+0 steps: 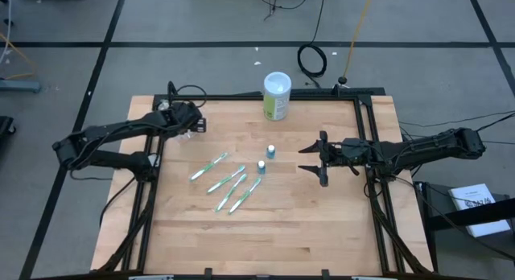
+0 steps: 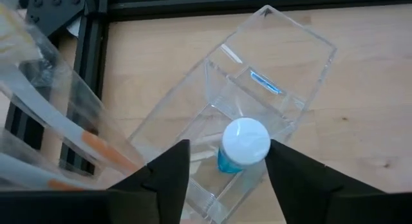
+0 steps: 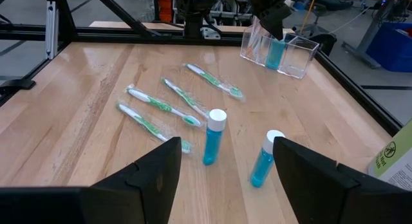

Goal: Pick & Place toothbrushing station
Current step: Put the blue mouthwash into the middle section of the transparent organizer

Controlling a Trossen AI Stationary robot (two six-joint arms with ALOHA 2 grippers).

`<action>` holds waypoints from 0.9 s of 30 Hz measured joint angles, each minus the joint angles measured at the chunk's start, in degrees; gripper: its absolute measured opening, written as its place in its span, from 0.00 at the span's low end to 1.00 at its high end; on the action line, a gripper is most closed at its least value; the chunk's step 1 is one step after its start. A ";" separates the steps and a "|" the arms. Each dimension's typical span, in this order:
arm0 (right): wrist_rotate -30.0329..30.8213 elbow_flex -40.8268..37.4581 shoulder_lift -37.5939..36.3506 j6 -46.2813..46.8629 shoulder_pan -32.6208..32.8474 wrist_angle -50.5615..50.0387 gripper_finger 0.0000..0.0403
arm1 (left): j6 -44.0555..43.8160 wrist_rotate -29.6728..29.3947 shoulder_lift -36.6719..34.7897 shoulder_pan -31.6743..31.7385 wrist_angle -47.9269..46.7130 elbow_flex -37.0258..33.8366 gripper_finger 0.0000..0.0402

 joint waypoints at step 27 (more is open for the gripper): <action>0.39 0.01 11.94 1.24 -0.02 3.38 0.59 | 25.13 6.20 -20.68 -20.18 25.11 0.02 0.50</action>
